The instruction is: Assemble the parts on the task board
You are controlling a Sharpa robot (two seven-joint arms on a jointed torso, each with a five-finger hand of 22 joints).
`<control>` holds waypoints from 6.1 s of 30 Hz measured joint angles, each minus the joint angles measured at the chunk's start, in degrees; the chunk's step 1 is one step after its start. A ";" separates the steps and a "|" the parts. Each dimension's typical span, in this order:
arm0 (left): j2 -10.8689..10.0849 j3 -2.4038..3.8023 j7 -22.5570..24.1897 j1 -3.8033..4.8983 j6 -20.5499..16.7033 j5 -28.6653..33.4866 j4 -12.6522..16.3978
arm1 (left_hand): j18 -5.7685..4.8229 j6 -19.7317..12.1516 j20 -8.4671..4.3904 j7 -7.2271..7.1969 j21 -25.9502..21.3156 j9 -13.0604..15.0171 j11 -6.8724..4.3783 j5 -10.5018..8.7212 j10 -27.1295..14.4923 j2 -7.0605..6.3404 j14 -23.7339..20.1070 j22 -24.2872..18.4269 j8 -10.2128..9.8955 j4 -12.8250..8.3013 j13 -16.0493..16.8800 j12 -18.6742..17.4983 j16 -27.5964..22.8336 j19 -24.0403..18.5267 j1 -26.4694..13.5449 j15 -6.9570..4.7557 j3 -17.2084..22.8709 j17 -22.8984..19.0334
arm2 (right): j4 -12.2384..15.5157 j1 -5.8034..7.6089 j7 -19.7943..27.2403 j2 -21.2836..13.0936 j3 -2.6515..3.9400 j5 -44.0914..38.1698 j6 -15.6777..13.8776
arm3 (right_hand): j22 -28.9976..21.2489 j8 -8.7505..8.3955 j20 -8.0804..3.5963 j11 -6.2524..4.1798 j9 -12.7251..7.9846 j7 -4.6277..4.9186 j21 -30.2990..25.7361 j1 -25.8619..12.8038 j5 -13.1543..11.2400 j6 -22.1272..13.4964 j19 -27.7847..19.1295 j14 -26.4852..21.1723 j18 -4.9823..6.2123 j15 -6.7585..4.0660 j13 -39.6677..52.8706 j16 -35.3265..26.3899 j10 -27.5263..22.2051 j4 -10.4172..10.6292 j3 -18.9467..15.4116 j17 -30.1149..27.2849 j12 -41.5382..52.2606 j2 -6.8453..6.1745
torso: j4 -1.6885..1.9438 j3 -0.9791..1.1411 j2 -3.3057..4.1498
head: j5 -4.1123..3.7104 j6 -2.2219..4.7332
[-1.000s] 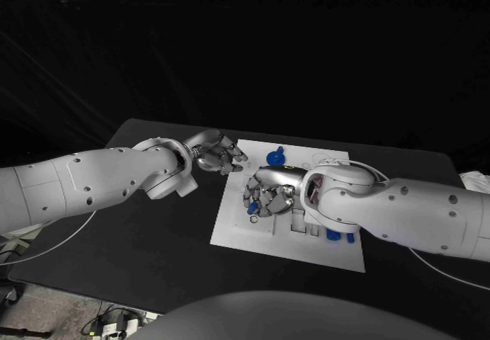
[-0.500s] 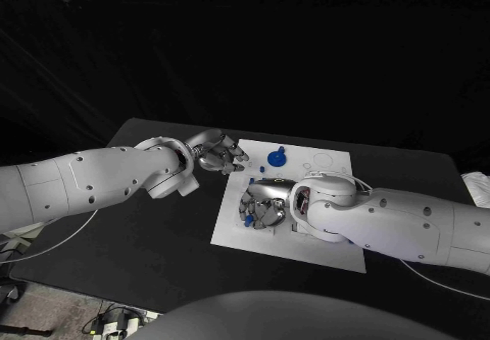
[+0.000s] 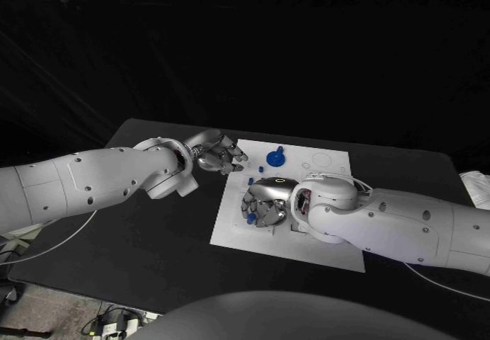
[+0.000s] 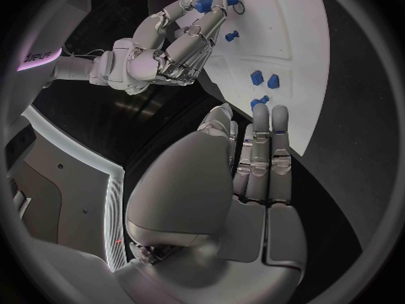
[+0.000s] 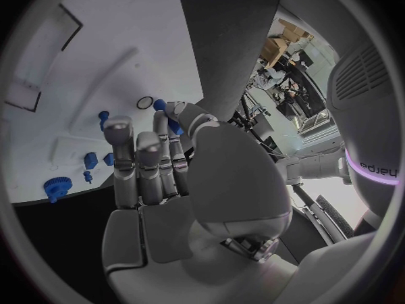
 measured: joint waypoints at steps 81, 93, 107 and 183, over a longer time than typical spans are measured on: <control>-0.37 -0.02 -1.51 -0.02 1.17 0.09 -0.09 | 0.00 -0.21 0.21 0.20 0.01 0.00 0.00 0.50 0.00 0.31 0.00 0.01 0.00 -0.02 -0.09 0.24 0.22 0.20 0.30 0.00 0.33 -0.31 | 15.55 8.63 0.59 -19.46 0.41 -0.84 -12.10 | 0.00 -9.21 1.70 1.37 -9.36 0.71 -13.07 -1.62 -11.69 -8.52 -6.92 -8.08 0.89 1.63 2.74 -4.46 -5.29 2.55 -2.47 -10.30 2.30 -1.00 | -0.18 -0.14 -0.05 | -0.80 0.00; 0.62 -0.03 -0.80 -0.16 0.35 0.51 -0.20 | 0.00 -0.21 0.21 0.20 0.01 0.00 0.00 0.87 0.00 0.31 0.00 0.01 0.00 -0.01 -0.09 0.24 0.22 0.20 0.30 0.00 0.65 -0.39 | 16.05 15.55 -9.40 -27.53 -0.76 16.15 -1.57 | 0.00 -1.21 -0.66 -2.46 -4.63 -1.89 0.20 -14.76 -8.31 0.56 1.49 10.54 -0.17 -0.18 41.02 14.11 25.70 9.99 -6.85 21.82 49.38 1.19 | -0.46 -1.09 -0.74 | -4.00 0.00; 0.81 -0.02 -0.34 -0.64 0.06 0.73 -0.22 | 0.00 0.01 0.21 0.41 0.01 0.00 0.00 0.87 0.00 0.53 0.00 0.01 0.00 -0.01 -0.08 0.24 0.22 0.20 0.53 0.00 0.65 -0.44 | 9.16 14.34 -26.75 -22.43 -1.51 23.65 14.57 | 0.00 -3.75 -2.91 -3.42 -5.50 -3.84 33.06 -33.04 -22.56 8.70 17.19 13.34 -5.85 -2.72 43.78 17.76 29.35 17.61 -14.80 24.88 56.31 3.49 | -0.56 -1.20 -1.00 | -5.48 0.00; 1.14 -0.04 -1.44 -0.67 0.74 0.85 -0.14 | -0.01 0.22 0.20 0.62 0.01 0.00 0.00 0.87 0.00 0.53 0.00 0.00 0.00 -0.02 -0.07 0.24 0.45 0.20 0.53 0.00 0.65 -0.70 | -5.04 6.97 -33.06 -12.66 -1.51 26.35 27.23 | 0.00 -11.54 -3.30 -4.12 -12.38 -3.81 31.06 -31.11 -18.63 13.06 17.18 13.18 -5.84 -3.39 43.73 17.75 29.26 11.38 -13.64 24.84 56.30 4.44 | -0.39 -1.63 -1.27 | -5.41 0.00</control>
